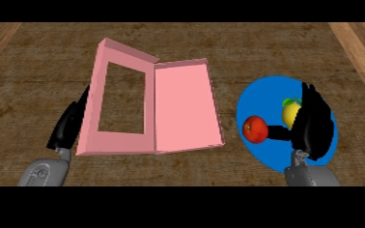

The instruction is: Pick the lemon from the plate and place it in the cardboard box

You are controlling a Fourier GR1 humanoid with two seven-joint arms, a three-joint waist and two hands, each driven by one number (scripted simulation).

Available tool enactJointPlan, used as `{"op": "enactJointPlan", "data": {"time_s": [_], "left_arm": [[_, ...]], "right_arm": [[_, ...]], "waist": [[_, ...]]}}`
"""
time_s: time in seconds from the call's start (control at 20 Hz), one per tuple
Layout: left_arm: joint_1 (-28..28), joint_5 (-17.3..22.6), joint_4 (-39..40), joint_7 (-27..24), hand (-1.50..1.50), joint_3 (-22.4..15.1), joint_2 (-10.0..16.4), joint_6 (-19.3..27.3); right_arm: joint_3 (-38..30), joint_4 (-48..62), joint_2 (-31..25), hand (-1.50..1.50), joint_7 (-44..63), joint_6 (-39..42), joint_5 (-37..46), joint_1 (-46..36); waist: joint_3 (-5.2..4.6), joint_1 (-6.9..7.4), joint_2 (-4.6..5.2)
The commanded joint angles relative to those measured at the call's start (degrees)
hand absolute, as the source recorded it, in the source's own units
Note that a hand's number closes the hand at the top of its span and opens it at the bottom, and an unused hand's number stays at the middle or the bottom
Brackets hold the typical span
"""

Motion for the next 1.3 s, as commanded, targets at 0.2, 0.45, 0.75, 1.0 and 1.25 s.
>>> {"op": "enactJointPlan", "data": {"time_s": [0.2, 0.45, 0.75, 1.0, 1.25], "left_arm": [[0.8, -0.2, 0.2, -1.4, 0.0, 0.7, -0.1, -0.7], [1.6, 0.9, -3.4, 0.9, 0.0, 1.7, 0.7, -2.7], [0.5, -1.1, -1.7, 1.3, 0.0, 2.8, -0.2, -2.4], [-1.8, -2.2, -0.5, -2.0, 0.0, -1.8, -1.5, -3.8], [-4.3, -2.3, 0.7, -1.1, 0.0, -2.7, -2.5, -4.4]], "right_arm": [[-0.1, 6.1, -4.9, 1.5, -0.6, -5.6, 10.4, -0.9], [-0.9, 11.3, -4.0, 1.5, 2.6, -11.8, 17.2, -5.2], [0.3, 3.7, -2.4, 1.5, 6.2, -13.1, 22.8, -0.1], [29.0, 8.9, 2.6, 1.5, -1.5, 4.9, 17.0, -5.2], [42.0, 5.7, 2.6, 1.5, 0.5, 15.5, 8.5, -11.8]], "waist": [[0.62, 0.23, 0.74], [0.64, 0.54, 0.73], [0.62, 0.0, 0.67], [0.53, 8.59, 2.09], [0.53, 9.95, 1.96]]}}
